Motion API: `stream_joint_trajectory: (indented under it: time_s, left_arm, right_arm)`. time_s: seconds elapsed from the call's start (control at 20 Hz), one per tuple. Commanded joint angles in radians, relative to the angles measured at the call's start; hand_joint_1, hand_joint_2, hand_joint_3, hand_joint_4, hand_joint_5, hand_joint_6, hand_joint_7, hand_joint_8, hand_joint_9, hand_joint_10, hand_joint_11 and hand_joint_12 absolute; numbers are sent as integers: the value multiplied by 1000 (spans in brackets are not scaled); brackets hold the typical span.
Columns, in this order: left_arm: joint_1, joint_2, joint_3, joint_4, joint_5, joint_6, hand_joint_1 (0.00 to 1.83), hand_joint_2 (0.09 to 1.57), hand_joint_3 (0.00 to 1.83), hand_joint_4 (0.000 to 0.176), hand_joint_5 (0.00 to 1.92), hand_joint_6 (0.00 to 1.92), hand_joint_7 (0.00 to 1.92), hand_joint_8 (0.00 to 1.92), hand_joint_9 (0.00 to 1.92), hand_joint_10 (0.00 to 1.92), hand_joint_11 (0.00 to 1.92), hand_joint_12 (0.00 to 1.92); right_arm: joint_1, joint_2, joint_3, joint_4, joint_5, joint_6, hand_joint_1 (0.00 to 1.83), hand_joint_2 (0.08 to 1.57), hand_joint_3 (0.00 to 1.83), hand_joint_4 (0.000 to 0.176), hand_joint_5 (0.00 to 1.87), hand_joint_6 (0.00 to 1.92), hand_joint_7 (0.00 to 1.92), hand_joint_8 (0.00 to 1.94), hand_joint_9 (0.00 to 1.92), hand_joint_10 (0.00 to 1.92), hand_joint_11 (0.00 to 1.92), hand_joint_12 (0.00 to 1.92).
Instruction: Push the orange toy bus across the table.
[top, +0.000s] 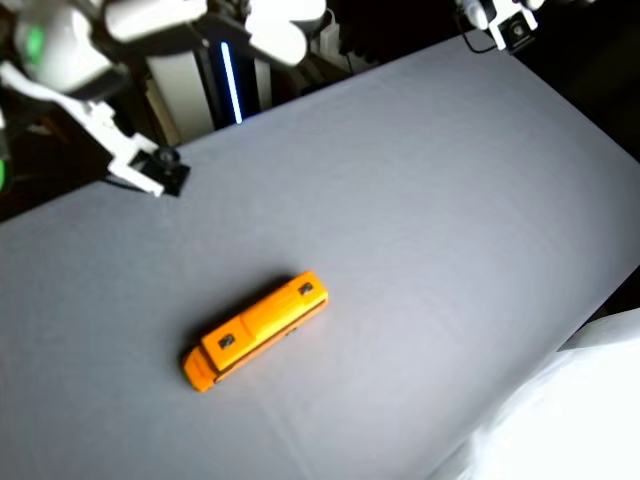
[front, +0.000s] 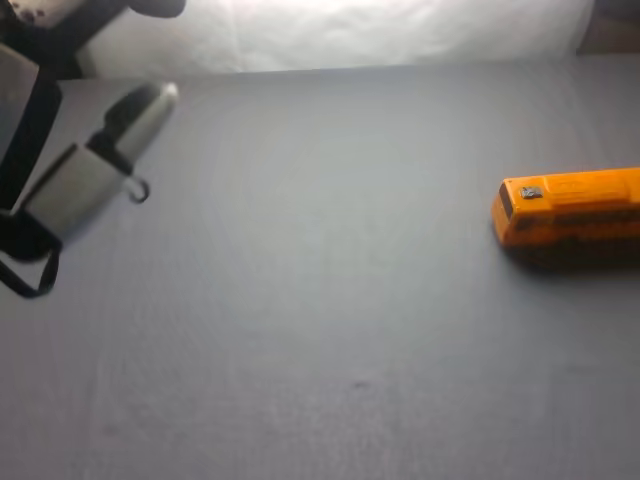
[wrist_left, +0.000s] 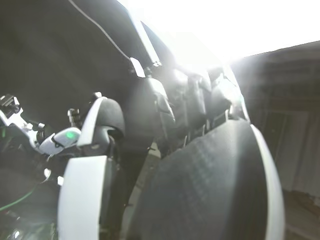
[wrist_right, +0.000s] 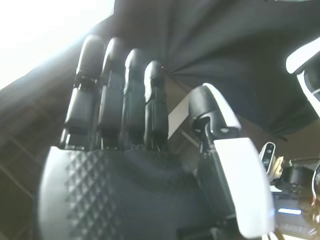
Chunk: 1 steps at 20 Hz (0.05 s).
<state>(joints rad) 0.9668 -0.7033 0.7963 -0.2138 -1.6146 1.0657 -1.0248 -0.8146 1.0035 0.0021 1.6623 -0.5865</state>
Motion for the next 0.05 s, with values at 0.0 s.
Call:
stream_joint_trajectory:
  time_s: [0.0]
  left_arm:
    - [-25,17,-8,25,-122,2,440,1331,6,20,362,25,525,8,535,20,7,1004]
  right_arm:
    - [19,2,-7,38,103,3,860,1338,0,0,669,22,693,1,717,4,440,807]
